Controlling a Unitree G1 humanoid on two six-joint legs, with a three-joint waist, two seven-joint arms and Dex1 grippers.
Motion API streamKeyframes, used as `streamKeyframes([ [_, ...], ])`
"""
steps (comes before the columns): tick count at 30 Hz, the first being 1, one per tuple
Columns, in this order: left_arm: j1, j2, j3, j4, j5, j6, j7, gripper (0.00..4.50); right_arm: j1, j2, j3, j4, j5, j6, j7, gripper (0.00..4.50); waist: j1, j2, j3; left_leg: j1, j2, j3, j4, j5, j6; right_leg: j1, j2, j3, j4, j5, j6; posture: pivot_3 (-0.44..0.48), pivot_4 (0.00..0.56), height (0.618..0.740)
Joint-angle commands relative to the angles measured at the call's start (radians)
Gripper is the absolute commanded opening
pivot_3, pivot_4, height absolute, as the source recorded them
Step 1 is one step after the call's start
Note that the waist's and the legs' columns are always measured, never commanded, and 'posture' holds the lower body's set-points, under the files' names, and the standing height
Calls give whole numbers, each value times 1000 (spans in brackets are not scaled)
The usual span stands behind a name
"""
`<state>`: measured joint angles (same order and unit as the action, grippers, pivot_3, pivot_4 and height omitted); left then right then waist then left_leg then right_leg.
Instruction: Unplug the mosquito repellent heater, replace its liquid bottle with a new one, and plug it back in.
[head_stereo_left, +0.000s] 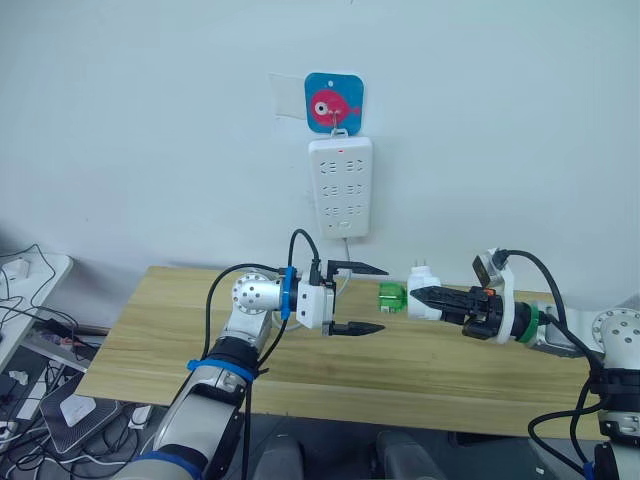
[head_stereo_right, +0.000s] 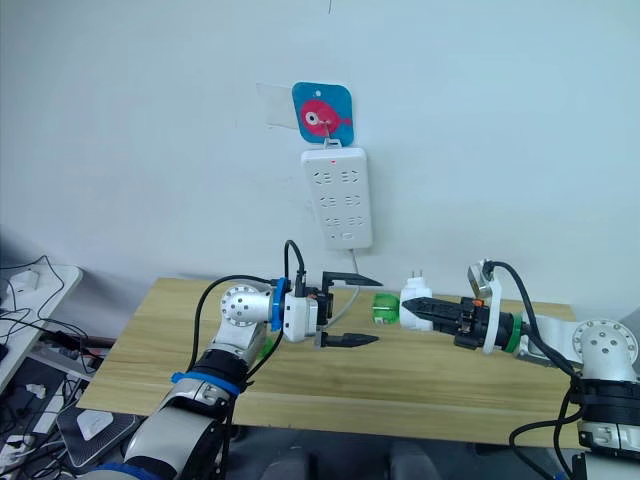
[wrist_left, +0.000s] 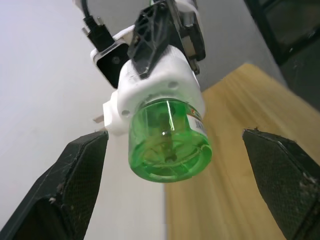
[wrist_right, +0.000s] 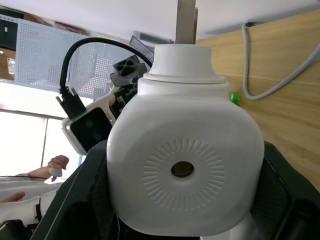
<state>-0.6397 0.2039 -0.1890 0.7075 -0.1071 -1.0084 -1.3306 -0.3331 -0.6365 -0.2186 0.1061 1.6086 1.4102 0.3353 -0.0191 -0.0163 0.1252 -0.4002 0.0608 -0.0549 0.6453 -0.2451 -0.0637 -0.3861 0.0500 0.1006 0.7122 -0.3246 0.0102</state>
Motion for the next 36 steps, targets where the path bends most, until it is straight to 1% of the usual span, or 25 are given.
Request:
streamKeyframes([
  [1,-45,-13,-14,59,44,-121,89,4500,-11,-15,-24,-25,84,-1,-15,3043,0,0,0,0,0,0,0,0,0,0,0,0,0,0,0,53,99,740],
  [2,-52,-15,-20,78,53,-142,106,4500,-9,-17,-21,-28,96,-1,-21,3043,-1,0,0,0,0,0,0,0,0,0,0,0,0,0,0,53,99,740],
  [5,-67,-12,-37,118,69,-179,149,3947,-4,-22,-12,-35,124,-9,-38,3043,-2,0,0,0,0,0,0,0,0,0,0,0,0,0,0,48,98,740],
  [7,-74,-6,-49,138,77,-193,172,3311,0,-27,-8,-39,137,-13,-48,3043,-3,0,0,0,0,0,0,0,0,0,0,0,1,0,0,44,98,740],
  [10,-82,-3,-63,152,57,-189,188,2367,5,-34,-4,-42,152,-19,-58,3043,-5,0,0,0,0,0,0,0,0,0,0,0,1,0,0,41,99,740],
  [11,-83,-3,-66,153,47,-184,189,2261,6,-36,-3,-42,155,-21,-61,3043,-5,0,0,0,0,0,0,0,0,0,0,0,1,0,0,41,99,740],
  [13,-84,-5,-80,147,19,-179,178,2261,8,-38,-1,-44,159,-25,-65,3043,-6,0,0,0,0,0,0,0,0,0,0,0,1,0,0,41,99,740],
  [15,-69,-12,-96,111,-63,-117,119,2261,8,-40,1,-46,160,-26,-66,3043,-7,0,0,0,0,0,0,0,0,0,0,0,1,0,0,40,101,740],
  [16,-53,-18,-101,73,-129,-21,63,2261,8,-43,2,-49,154,-25,-63,3043,-8,0,0,0,0,0,0,0,0,0,0,-1,1,0,0,40,101,740],
  [17,-35,-24,-95,24,-196,134,25,2261,7,-46,3,-51,147,-24,-62,3043,-9,0,0,0,0,0,0,0,0,0,0,0,1,0,0,42,104,740],
  [18,-21,-22,-90,-36,-256,323,3,2261,6,-51,5,-55,138,-21,-57,3043,-10,0,0,0,0,0,0,0,0,0,0,0,1,0,0,42,104,740],
  [21,-2,22,-94,-225,-382,817,-24,2261,5,-75,16,-74,105,-3,-27,3043,-13,0,0,0,0,-1,0,0,0,0,0,-1,1,0,0,41,107,740],
  [23,-20,54,-85,-314,-475,1162,-4,2261,8,-98,33,-102,58,14,16,3043,-14,0,0,0,1,-2,0,0,0,0,1,-2,1,0,0,40,107,740],
  [24,-40,68,-77,-330,-522,1342,10,2261,11,-106,43,-117,33,18,38,3043,-15,0,0,0,1,-2,0,0,0,0,1,-2,1,0,0,40,107,740],
  [25,-57,79,-73,-336,-550,1477,15,2261,13,-108,49,-122,21,18,49,3043,-15,0,0,0,1,-2,0,0,0,0,1,-2,2,-1,1,40,107,740],
  [26,-81,87,-66,-324,-582,1625,13,2261,12,-109,56,-127,8,17,64,3043,-15,0,0,0,1,-3,0,0,0,0,1,-2,2,-3,4,37,107,740],
  [28,-139,93,-45,-270,-644,1896,15,2261,6,-108,63,-131,-13,14,87,3043,-17,0,1,0,1,-3,0,0,0,0,1,-3,2,-3,5,31,108,740],
  [30,-202,88,-42,-155,-659,2096,3,2261,-3,-106,66,-128,-30,12,102,3043,-19,0,1,0,0,-3,0,0,0,0,1,-3,1,-3,5,23,109,740],
  [31,-226,84,-37,-105,-660,2157,-4,2261,-7,-105,67,-126,-38,11,108,3043,-21,0,1,0,0,-3,0,0,0,0,1,-3,1,-3,5,17,109,740],
  [33,-246,82,-44,-64,-647,2196,-28,2261,-11,-104,68,-125,-50,11,119,3043,-26,0,1,0,0,-3,0,0,0,0,1,-3,1,-3,5,14,109,740],
  [35,-248,79,-48,-69,-633,2185,-52,2261,-10,-104,66,-126,-53,9,123,3043,-29,0,1,0,0,-3,-1,0,0,0,1,-3,1,-3,5,14,109,740],
  [36,-250,75,-43,-70,-631,2180,-57,2611,-8,-105,65,-128,-53,8,124,3043,-29,0,3,0,0,-3,-1,0,0,0,1,-3,1,-3,5,14,109,740],
])
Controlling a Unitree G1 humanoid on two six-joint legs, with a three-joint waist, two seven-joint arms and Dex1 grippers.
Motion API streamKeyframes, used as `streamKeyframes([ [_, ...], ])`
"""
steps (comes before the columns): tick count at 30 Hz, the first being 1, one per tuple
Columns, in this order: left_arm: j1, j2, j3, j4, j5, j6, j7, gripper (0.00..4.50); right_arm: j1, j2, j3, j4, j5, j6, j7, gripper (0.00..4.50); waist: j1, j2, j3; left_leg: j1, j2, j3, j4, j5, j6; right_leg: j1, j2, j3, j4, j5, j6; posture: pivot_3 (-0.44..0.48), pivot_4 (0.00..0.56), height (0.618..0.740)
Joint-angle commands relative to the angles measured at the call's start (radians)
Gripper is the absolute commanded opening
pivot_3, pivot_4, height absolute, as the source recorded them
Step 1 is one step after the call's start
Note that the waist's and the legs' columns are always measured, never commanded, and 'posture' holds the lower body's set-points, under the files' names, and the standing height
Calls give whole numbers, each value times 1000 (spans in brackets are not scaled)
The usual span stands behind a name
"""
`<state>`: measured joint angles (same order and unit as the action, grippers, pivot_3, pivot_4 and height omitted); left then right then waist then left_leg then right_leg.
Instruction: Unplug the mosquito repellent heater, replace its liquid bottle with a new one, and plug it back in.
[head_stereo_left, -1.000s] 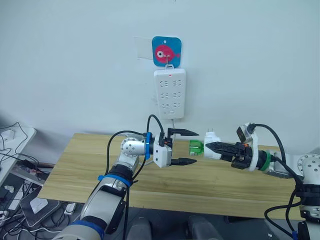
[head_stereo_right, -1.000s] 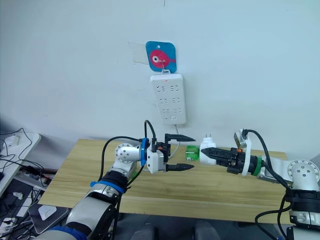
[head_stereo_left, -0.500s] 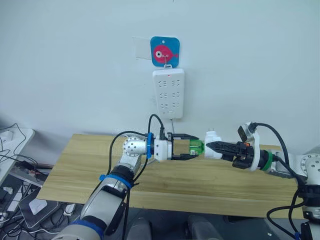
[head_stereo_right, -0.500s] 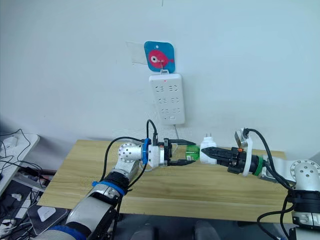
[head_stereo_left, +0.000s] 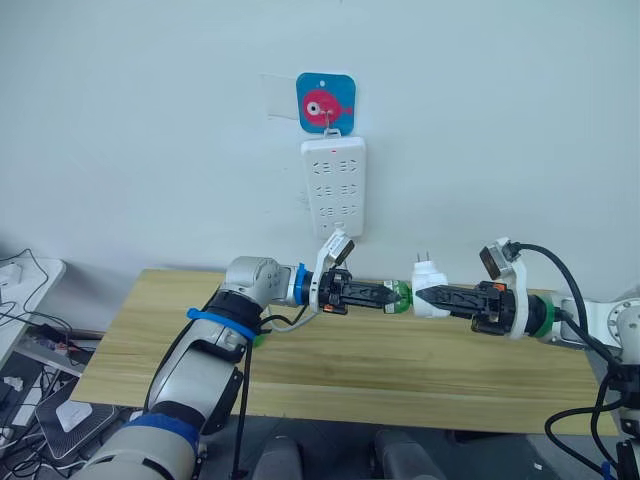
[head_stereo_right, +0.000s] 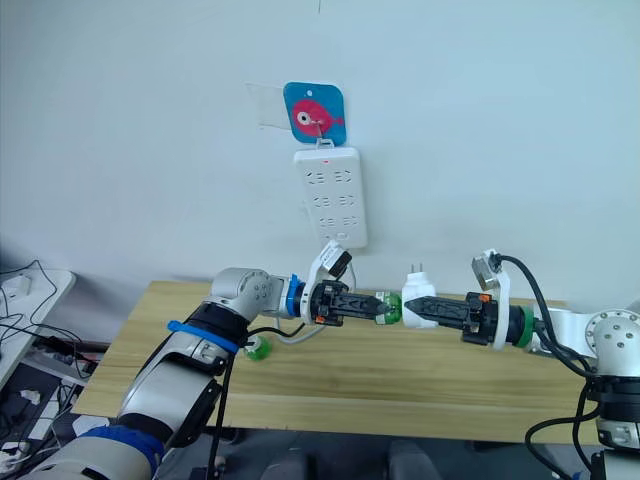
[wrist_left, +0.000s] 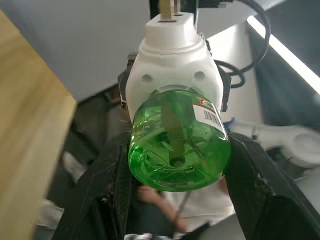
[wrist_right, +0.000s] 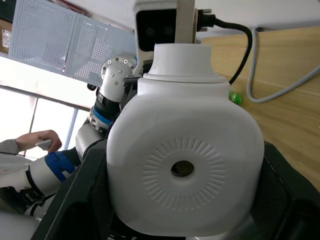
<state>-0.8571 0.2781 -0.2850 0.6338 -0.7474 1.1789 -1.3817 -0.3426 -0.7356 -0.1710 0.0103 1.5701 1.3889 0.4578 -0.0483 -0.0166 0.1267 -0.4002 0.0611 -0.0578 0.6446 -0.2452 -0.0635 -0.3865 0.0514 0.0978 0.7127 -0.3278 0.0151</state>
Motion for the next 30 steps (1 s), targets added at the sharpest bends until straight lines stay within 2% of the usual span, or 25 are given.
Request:
streamKeyframes([
  [1,-36,-3,59,3,11,-18,-15,2988,5,-6,15,-35,-14,29,1,3043,-1,0,1,0,0,0,0,0,0,0,0,0,0,1,-1,3,109,740],
  [6,-39,-7,83,-8,34,-35,-25,4479,19,-1,0,-40,-6,31,-6,3043,-3,0,2,0,0,1,1,0,0,0,0,1,0,0,0,3,109,740],
  [10,-9,14,95,-57,77,-127,-9,4479,18,4,-10,-26,-11,21,-13,3043,-3,0,2,0,0,1,1,0,0,0,0,1,0,0,0,4,108,740],
  [12,31,34,91,-122,143,-286,10,4479,19,-1,-17,-14,-16,19,-9,3043,-5,0,2,0,0,1,0,0,0,0,0,1,0,0,0,4,108,740],
  [17,173,78,111,-307,286,-797,-36,4479,13,-5,-52,40,-4,19,-16,3043,-1,0,2,0,1,2,0,0,0,0,-1,2,0,3,-4,23,111,740],
  [20,249,64,129,-342,375,-1197,-51,4479,-6,3,-70,88,5,21,-24,3043,13,0,2,0,1,3,0,0,0,0,-1,3,-1,3,-5,35,112,740],
  [24,273,15,136,-251,508,-1720,12,4479,-33,17,-79,132,7,31,-28,3043,25,0,2,0,0,4,1,0,0,0,-2,3,-1,3,-4,49,115,740],
  [26,265,2,131,-185,554,-1909,36,4479,-45,23,-82,146,8,36,-32,3043,28,0,2,0,0,4,1,0,0,0,-2,4,-1,3,-4,49,115,740],
  [30,200,-5,160,22,741,-2477,177,4479,-75,25,-89,166,49,54,-47,3043,30,0,2,0,0,4,0,0,0,0,-2,4,-2,3,-4,51,118,740],
])
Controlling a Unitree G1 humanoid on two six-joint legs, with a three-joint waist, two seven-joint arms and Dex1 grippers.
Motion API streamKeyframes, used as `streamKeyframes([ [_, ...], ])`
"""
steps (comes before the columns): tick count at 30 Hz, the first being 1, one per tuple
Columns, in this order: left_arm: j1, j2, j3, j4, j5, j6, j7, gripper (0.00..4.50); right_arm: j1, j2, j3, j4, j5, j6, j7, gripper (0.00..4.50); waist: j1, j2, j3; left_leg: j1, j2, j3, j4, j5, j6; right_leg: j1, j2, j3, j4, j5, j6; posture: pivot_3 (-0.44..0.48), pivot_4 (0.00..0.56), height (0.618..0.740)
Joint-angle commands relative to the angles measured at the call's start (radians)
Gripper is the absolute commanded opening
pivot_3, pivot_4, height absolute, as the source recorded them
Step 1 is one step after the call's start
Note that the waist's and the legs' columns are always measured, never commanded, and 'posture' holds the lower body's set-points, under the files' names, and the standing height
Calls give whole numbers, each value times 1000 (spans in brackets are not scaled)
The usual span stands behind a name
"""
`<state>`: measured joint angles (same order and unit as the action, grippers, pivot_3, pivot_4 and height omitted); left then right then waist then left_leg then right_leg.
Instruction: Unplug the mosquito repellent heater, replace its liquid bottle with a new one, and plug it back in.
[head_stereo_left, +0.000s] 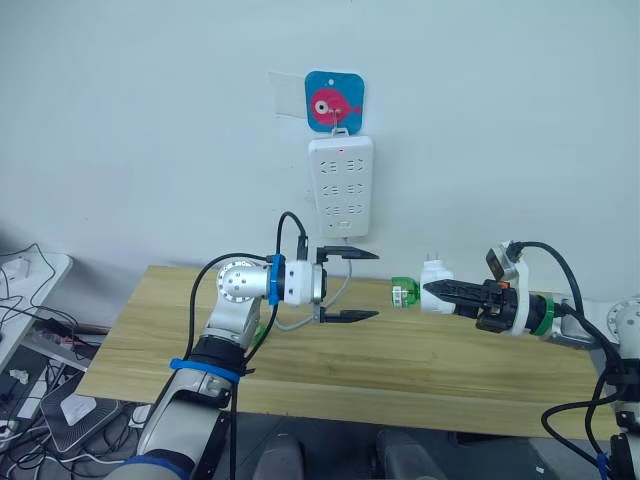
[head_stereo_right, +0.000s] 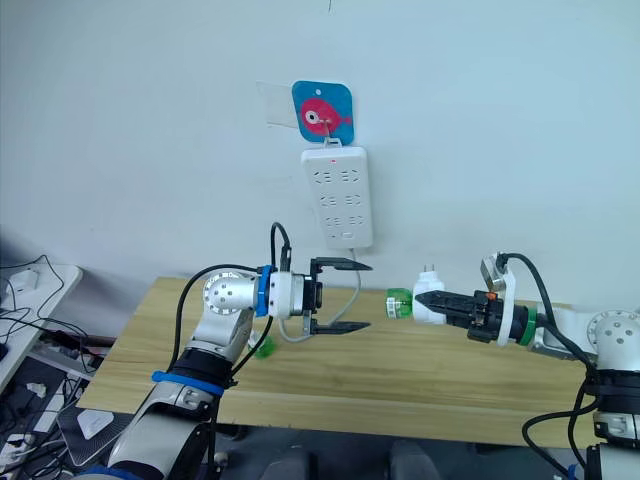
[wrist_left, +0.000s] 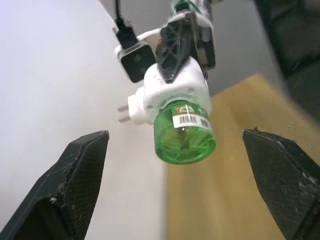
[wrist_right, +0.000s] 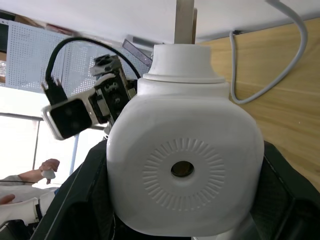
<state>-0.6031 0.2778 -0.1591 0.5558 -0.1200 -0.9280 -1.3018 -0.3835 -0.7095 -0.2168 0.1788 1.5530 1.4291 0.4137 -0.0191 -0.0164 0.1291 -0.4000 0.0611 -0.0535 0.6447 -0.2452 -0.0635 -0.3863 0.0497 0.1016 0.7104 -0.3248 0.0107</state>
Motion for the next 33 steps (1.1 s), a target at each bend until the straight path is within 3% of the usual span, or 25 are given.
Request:
streamKeyframes([
  [1,-77,-7,54,152,168,-471,136,4479,-40,-1,-44,2,87,17,-14,3043,2,0,0,0,0,0,0,0,0,0,0,0,0,0,0,51,118,740],
  [5,-145,-28,145,308,378,-672,274,4479,-51,-2,-29,-10,163,20,-59,3043,5,0,0,0,0,0,0,0,0,0,0,0,0,0,1,47,119,740],
  [13,-207,-84,248,322,810,-676,638,4479,-28,-13,12,-45,292,-16,-153,3043,8,0,0,-1,0,0,0,0,0,0,0,-1,1,0,1,43,120,740],
  [17,-224,-60,204,275,1031,-604,917,4479,-13,-26,35,-67,347,-44,-186,3043,8,0,0,-1,0,0,0,0,0,0,0,0,1,0,1,40,119,740],
  [22,-246,3,71,227,1224,-526,1267,4479,6,-47,61,-89,395,-78,-210,3043,9,0,0,-1,0,-1,0,0,0,0,-1,-1,2,0,1,40,119,740],
  [25,-265,41,-24,204,1297,-488,1457,3900,16,-56,73,-100,411,-96,-218,3043,10,0,0,-1,0,-1,0,0,0,0,-2,-1,2,0,1,40,119,740],
  [30,-295,88,-168,184,1363,-439,1681,2342,25,-59,87,-109,419,-113,-221,3043,11,0,0,-1,0,0,0,0,0,0,-2,-1,2,0,1,40,119,740],
  [33,-311,114,-240,175,1381,-427,1776,2170,25,-63,93,-104,419,-119,-222,3043,11,0,0,-1,0,0,-1,0,0,0,-2,-1,2,0,1,34,117,740],
])
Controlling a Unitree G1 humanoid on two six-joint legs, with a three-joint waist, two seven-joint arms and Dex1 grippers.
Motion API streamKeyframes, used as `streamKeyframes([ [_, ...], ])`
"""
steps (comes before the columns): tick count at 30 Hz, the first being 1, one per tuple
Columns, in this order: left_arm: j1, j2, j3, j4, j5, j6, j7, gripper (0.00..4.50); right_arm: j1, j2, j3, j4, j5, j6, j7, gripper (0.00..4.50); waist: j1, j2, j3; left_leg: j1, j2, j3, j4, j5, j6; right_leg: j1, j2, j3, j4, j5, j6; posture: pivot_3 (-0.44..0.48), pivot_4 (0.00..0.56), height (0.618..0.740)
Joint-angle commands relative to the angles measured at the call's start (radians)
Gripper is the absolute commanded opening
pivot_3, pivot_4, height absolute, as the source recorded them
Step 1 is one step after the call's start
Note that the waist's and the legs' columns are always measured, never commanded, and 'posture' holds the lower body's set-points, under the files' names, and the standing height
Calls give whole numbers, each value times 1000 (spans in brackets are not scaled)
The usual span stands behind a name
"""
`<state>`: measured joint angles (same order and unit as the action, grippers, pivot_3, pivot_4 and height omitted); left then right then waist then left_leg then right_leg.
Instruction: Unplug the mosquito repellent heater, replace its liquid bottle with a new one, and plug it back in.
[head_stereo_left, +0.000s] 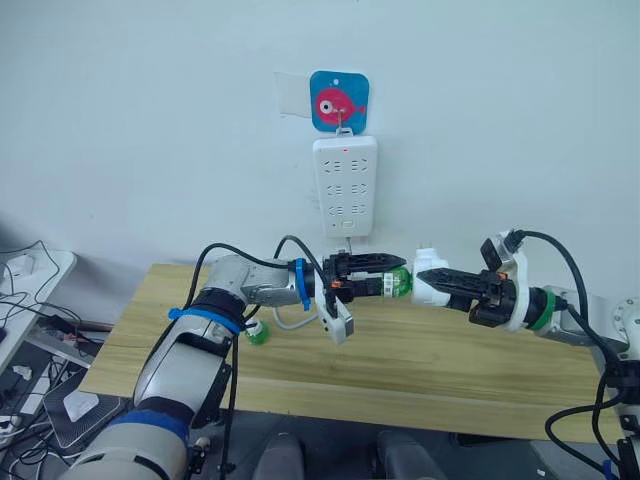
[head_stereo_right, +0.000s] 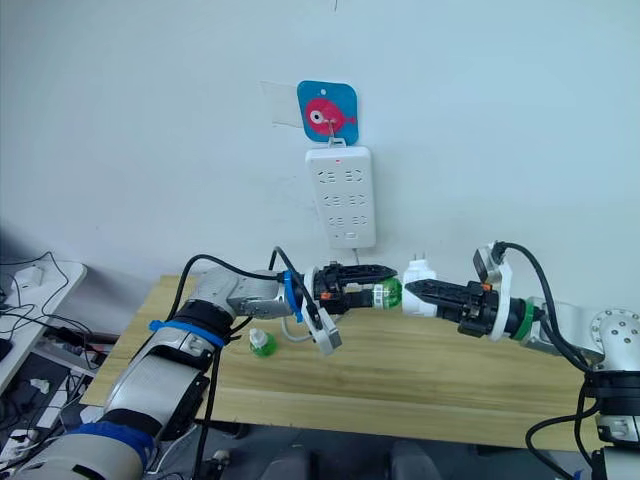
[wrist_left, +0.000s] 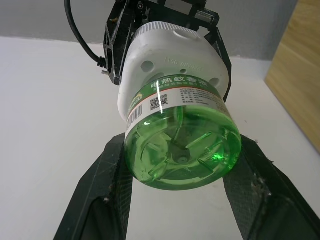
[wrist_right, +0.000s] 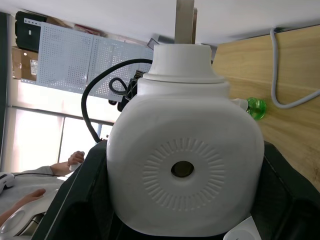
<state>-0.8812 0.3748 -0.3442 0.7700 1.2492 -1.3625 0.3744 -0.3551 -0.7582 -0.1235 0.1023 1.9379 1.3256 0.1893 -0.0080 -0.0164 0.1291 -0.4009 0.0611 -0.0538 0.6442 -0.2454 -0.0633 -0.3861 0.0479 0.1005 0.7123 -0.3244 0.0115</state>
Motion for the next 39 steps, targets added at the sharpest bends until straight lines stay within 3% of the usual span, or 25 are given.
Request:
streamKeyframes([
  [1,-38,26,-77,-40,17,14,129,2170,-5,-16,2,-24,34,-17,3,3043,0,0,0,0,0,0,0,0,0,0,0,0,0,0,0,34,117,740],
  [13,-93,75,-246,-28,6,68,299,2170,-4,-22,15,-22,30,-31,9,3043,1,0,0,0,0,1,0,0,0,0,0,0,0,0,0,38,119,740],
  [18,-95,89,-274,-41,-5,69,327,3792,-11,-22,18,-13,20,-29,17,3043,2,0,0,0,0,1,0,0,0,0,0,0,0,0,0,38,119,740],
  [21,-96,94,-286,-43,-5,76,339,4456,-12,-23,19,-9,16,-29,21,3043,2,0,0,0,0,1,0,0,0,0,0,0,0,0,0,38,119,740],
  [29,-110,95,-312,-29,-7,89,354,4456,-14,-23,19,-6,12,-25,26,3043,3,0,0,0,0,1,0,0,0,0,0,0,0,0,0,38,119,740],
  [32,-116,97,-326,-27,-6,83,356,3911,-14,-22,18,-7,12,-26,26,3043,3,0,0,0,0,1,0,0,0,0,0,0,0,0,0,38,119,740],
  [37,-118,102,-340,-29,-11,82,363,2443,-4,-24,16,-12,11,-27,28,3043,3,0,0,0,0,1,0,0,0,0,0,0,0,0,0,38,119,740],
  [39,-119,103,-343,-26,-15,80,362,2239,-2,-25,15,-12,7,-26,31,3043,3,0,0,0,0,1,0,0,0,0,0,0,0,0,0,38,119,740],
])
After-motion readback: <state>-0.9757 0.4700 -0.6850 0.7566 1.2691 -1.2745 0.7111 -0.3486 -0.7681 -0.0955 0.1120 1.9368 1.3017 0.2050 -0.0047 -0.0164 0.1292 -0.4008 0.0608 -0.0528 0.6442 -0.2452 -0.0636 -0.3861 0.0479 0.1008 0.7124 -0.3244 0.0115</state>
